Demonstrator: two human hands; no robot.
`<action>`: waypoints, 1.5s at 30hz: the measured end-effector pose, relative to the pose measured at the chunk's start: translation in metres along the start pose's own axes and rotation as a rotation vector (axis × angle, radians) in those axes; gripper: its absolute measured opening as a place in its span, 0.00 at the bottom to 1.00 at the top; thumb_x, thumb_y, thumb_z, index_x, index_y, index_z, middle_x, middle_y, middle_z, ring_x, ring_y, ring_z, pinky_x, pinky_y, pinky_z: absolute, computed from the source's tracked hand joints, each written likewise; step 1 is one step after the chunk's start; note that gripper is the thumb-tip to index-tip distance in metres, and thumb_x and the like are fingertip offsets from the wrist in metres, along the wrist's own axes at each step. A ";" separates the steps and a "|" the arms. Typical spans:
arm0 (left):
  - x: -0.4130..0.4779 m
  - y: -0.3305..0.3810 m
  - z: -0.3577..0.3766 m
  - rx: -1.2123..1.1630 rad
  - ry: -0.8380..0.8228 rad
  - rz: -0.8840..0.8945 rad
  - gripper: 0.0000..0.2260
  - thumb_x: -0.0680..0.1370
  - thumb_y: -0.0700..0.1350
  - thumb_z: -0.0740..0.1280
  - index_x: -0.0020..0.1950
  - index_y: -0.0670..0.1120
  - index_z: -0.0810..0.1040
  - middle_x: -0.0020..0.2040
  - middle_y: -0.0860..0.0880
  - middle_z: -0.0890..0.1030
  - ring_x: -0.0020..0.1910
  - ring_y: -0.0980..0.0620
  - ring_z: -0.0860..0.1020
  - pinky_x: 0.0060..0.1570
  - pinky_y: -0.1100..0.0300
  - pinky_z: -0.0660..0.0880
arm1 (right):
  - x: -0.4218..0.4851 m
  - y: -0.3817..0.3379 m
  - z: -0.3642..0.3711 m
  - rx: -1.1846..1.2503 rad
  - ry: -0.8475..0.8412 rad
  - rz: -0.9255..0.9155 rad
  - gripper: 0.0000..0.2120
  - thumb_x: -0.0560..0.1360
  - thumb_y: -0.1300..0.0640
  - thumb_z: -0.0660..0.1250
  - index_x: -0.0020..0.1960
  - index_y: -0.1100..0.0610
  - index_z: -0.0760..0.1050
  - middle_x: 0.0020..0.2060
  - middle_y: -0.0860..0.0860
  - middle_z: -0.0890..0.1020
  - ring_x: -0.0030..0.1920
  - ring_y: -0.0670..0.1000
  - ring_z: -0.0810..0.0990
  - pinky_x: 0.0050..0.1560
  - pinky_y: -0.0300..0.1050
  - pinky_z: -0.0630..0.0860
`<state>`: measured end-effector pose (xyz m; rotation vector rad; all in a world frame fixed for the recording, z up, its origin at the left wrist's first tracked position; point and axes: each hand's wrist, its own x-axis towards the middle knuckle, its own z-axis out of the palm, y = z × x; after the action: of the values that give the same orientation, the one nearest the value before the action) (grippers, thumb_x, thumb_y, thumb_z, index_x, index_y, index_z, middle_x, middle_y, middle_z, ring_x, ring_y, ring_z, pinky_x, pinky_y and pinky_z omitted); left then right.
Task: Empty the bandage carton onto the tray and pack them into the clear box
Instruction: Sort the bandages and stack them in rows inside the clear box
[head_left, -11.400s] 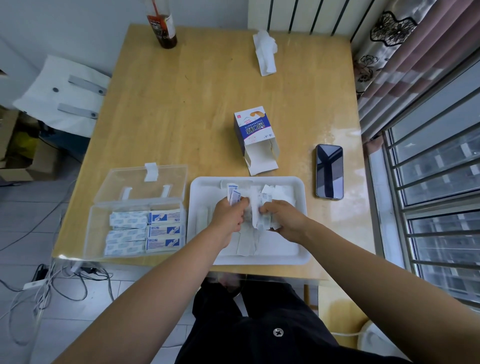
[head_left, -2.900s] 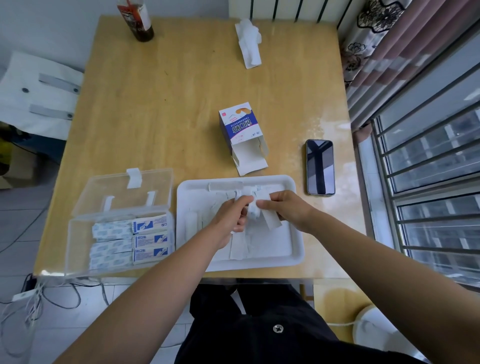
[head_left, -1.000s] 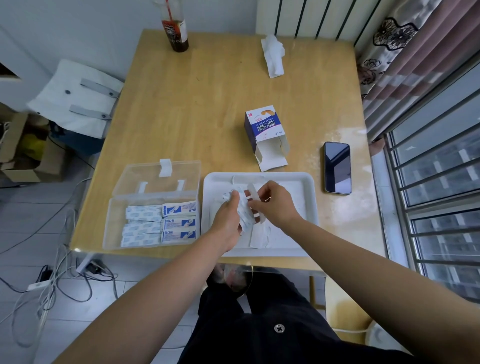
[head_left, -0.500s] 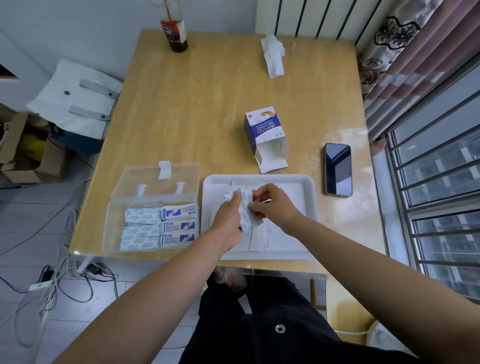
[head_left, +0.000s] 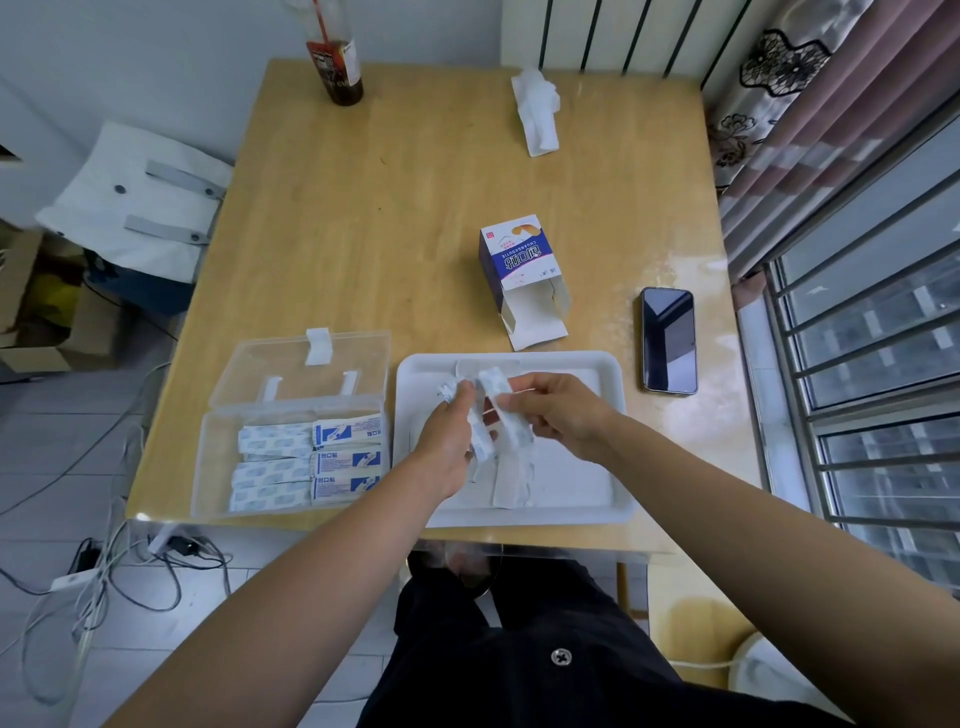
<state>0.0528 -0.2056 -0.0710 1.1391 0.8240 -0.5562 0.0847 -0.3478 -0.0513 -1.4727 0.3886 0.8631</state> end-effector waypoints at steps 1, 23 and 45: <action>0.001 0.001 0.003 -0.001 -0.007 -0.015 0.13 0.82 0.55 0.58 0.52 0.50 0.78 0.47 0.48 0.82 0.46 0.51 0.80 0.42 0.60 0.76 | 0.000 0.001 0.003 -0.014 -0.034 0.024 0.04 0.72 0.62 0.73 0.44 0.59 0.78 0.29 0.47 0.77 0.26 0.43 0.72 0.31 0.35 0.69; 0.007 -0.007 0.006 0.419 -0.012 0.342 0.04 0.76 0.44 0.69 0.50 0.47 0.78 0.48 0.48 0.79 0.41 0.54 0.76 0.38 0.65 0.71 | 0.011 0.018 -0.022 -0.673 0.089 -0.110 0.14 0.70 0.55 0.75 0.34 0.59 0.72 0.30 0.49 0.71 0.31 0.47 0.67 0.32 0.39 0.63; 0.040 -0.038 0.007 1.103 0.060 0.539 0.12 0.75 0.44 0.70 0.57 0.46 0.76 0.54 0.48 0.68 0.43 0.50 0.76 0.48 0.62 0.72 | 0.035 0.074 -0.045 -1.006 0.278 -0.396 0.07 0.74 0.57 0.68 0.51 0.59 0.76 0.46 0.52 0.73 0.39 0.52 0.74 0.37 0.45 0.71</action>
<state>0.0498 -0.2239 -0.1229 2.2988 0.1657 -0.5136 0.0676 -0.3901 -0.1324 -2.5037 -0.1957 0.5269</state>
